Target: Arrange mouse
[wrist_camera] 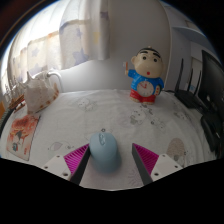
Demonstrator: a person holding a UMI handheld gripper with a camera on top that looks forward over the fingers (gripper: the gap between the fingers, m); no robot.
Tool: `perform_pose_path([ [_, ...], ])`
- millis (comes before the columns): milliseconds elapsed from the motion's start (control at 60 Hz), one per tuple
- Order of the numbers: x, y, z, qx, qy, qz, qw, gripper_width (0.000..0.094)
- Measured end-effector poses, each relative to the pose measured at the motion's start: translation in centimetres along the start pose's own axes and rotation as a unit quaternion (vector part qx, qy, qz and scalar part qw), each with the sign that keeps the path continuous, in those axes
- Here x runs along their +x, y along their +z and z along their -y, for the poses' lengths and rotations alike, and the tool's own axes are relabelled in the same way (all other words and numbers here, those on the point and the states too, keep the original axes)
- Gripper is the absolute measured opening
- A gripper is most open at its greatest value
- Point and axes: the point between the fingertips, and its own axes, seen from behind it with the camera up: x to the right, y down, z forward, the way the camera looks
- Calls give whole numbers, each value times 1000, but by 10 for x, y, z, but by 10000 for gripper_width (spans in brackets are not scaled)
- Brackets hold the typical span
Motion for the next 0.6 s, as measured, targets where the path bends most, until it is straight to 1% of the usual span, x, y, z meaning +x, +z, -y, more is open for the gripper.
perform_pose_path([
  [83,-1,4,3,-3,3,-1,1000,849],
  [150,-3,6,4,-4,5,2,1000,783],
  [183,-5,6,4,-4,1,3,1000,722],
  [200,-6,6,4,-4,-2,4,1000,677],
  [233,-10,6,4,-4,-8,9,1000,542],
  [250,-10,5,5,-5,-12,10,1000,497],
  [383,-5,3,7,-16,-31,-17,999,441],
  [467,-6,-7,21,-11,-29,-34,999,428],
  [517,-20,-18,35,-8,-26,-27,999,427],
  [600,-62,-42,69,7,-17,1,1000,427],
])
